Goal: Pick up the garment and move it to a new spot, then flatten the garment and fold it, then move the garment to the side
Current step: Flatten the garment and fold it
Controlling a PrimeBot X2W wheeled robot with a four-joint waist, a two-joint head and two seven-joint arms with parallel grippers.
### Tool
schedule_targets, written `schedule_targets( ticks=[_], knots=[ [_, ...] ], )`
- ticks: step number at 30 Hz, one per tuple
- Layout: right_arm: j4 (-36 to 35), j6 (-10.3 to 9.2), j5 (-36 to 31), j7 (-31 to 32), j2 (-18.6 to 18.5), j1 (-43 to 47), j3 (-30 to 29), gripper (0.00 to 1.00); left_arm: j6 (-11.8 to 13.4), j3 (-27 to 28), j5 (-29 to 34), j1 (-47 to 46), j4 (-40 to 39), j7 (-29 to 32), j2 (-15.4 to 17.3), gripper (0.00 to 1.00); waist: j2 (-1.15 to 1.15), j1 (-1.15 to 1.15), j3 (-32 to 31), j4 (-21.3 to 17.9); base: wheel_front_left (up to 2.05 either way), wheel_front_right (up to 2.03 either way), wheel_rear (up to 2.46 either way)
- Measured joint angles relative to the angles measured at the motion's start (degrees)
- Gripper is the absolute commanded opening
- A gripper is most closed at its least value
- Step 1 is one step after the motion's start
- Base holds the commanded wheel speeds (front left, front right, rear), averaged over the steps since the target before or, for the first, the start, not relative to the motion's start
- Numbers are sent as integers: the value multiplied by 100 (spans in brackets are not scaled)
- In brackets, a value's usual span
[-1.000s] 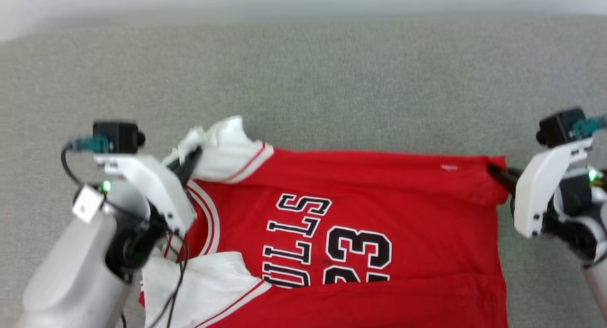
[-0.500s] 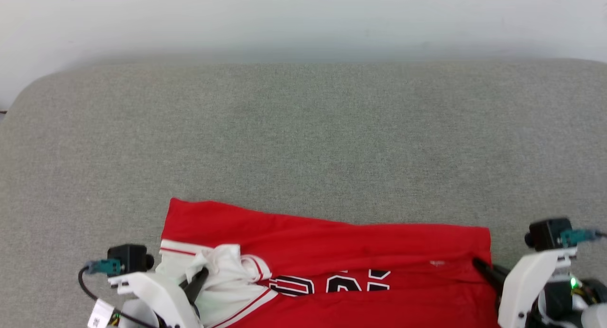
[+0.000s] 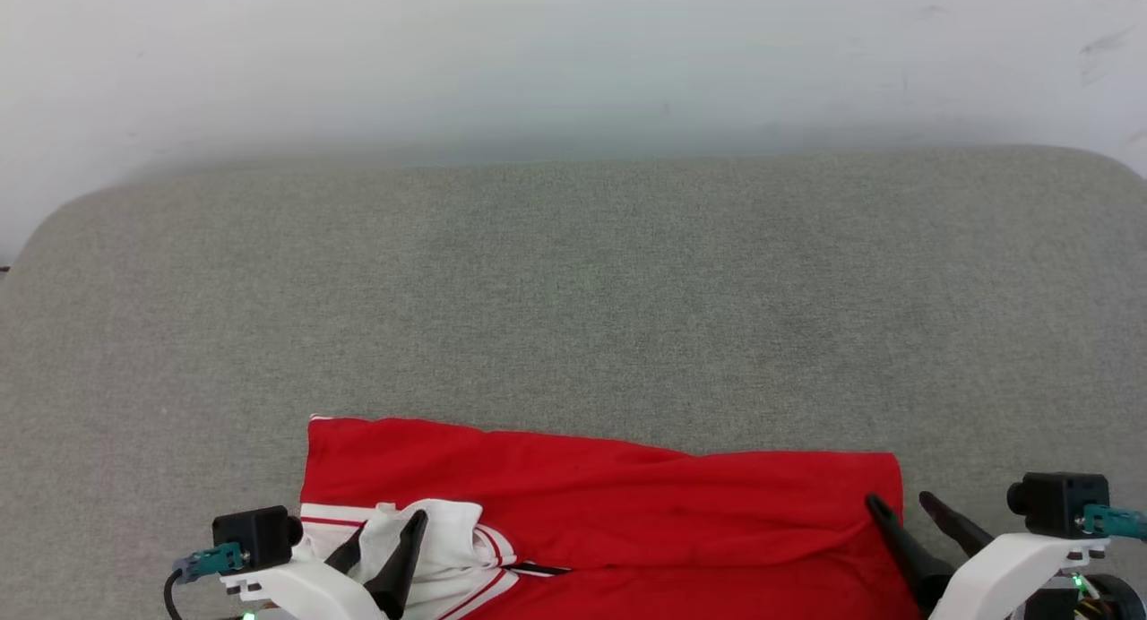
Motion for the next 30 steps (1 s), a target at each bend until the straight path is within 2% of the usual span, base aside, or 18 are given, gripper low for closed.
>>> schedule_targets(
  ticks=[6, 9, 14, 21, 27, 30],
  knots=[
    [-194, 0, -79, 271, -46, 26, -331, 100, -42, 160, 214, -1, -160, -739, -100, 100, 0, 0, -195, -49, 0, 0, 0],
    [-181, 0, -115, 550, -200, 24, -470, 100, -29, 216, 388, -16, -247, -1067, -85, 100, 0, 0, -256, -39, 0, 0, 0],
    [-172, 0, -198, 913, -381, 19, -543, 100, 183, 338, 862, -58, -521, -1472, -33, 100, 0, 0, -317, 23, 0, 0, 0],
    [-129, 0, -220, 1478, -532, -54, -501, 100, 478, 691, 1572, -27, -988, -1637, -77, 100, 0, 1, -254, 144, 0, 0, 0],
    [269, 0, -44, 1678, -535, -321, -397, 100, 506, 943, 2081, 3, -1334, -1640, -324, 100, 0, 1, -36, 308, 0, 0, 0],
    [594, 0, 64, 1699, -508, -438, -279, 100, 433, 1074, 2217, 13, -1392, -1640, -444, 100, 0, 1, 98, 393, 0, 0, 0]
  ],
)
